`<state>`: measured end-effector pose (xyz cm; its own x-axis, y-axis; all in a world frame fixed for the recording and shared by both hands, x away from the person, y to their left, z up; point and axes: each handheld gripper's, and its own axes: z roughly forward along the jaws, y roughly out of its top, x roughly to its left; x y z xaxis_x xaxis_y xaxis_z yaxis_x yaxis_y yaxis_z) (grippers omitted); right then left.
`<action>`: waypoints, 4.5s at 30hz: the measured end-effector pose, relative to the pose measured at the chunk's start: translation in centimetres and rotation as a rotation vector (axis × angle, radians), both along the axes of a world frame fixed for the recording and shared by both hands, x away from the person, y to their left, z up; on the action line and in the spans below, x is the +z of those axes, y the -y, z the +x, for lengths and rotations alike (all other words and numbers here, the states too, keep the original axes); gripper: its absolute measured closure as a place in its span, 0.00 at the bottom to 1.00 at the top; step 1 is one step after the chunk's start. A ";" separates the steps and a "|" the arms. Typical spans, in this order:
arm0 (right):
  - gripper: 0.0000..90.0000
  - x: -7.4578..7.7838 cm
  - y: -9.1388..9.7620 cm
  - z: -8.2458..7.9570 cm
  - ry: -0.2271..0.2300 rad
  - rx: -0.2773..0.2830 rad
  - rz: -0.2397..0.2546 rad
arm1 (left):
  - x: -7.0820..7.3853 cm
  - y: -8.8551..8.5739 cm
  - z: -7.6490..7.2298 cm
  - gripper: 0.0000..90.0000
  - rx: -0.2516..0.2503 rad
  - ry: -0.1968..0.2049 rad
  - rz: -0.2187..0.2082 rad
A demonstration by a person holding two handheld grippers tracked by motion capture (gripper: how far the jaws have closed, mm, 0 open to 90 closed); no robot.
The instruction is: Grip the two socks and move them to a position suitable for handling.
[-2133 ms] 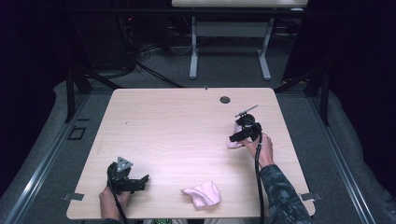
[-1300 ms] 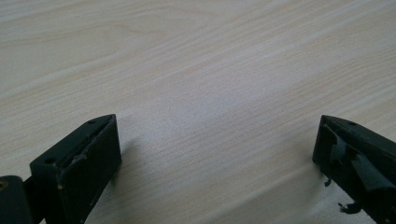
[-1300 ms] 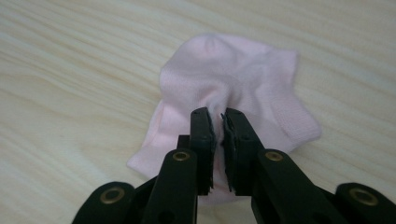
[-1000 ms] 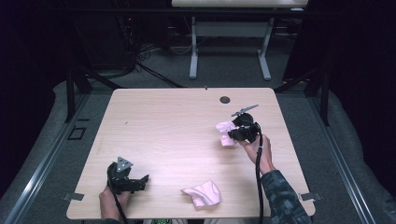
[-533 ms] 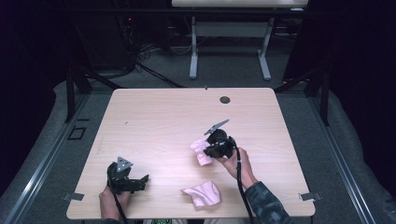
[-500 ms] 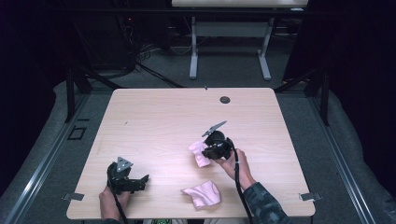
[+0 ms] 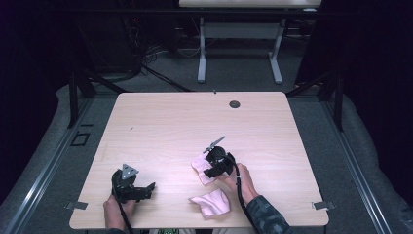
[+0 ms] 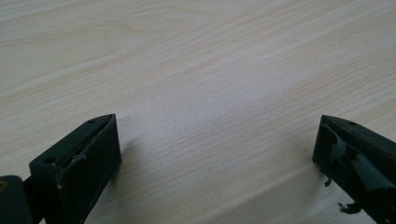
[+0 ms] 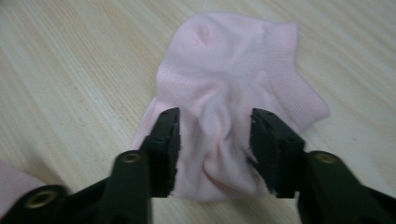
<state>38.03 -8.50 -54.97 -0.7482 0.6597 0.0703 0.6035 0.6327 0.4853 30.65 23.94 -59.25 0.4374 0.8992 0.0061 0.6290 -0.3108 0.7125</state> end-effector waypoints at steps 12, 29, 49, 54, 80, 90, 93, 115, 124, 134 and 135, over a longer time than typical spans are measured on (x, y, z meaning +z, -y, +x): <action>0.37 4.8 5.5 -4.2 0.083 -0.104 0.114 | 0.9 0.3 0.0 0.07 0.025 -0.052 0.009; 0.57 0.7 5.4 -8.2 -0.049 -0.105 0.077 | 3.2 9.0 -4.4 0.33 -0.456 -0.053 -0.107; 0.95 0.8 6.8 -9.2 0.001 -0.157 0.144 | 4.1 12.9 -4.5 0.97 -0.525 -0.070 -0.064; 0.96 3.8 8.1 -9.2 0.089 -0.190 0.141 | 5.8 13.1 -4.4 0.97 -0.529 -0.083 -0.080; 0.95 10.5 8.7 -11.3 0.214 -0.183 0.171 | 6.4 14.3 -1.4 0.65 -0.392 -0.160 -0.028; 0.76 4.1 2.0 -9.4 -0.010 0.010 0.165 | 5.2 11.9 -1.6 0.55 -0.292 -0.205 -0.019; 0.67 3.5 1.7 -9.0 -0.030 0.017 0.180 | 5.1 11.1 -1.8 0.54 -0.271 -0.210 -0.028; 0.65 -0.8 4.5 -5.9 0.015 -0.054 0.002 | 3.9 16.6 -6.8 0.49 -0.456 -0.224 0.048; 0.76 -1.0 4.6 -6.3 0.039 -0.045 -0.006 | 3.3 18.7 -7.1 0.67 -0.522 -0.219 0.144; 0.92 -1.0 5.1 -7.1 0.002 -0.040 0.064 | 3.2 18.2 -7.5 0.98 -0.512 -0.171 0.151; 0.92 -0.9 5.1 -7.2 0.007 -0.052 0.064 | 3.3 18.0 -7.2 0.98 -0.509 -0.174 0.149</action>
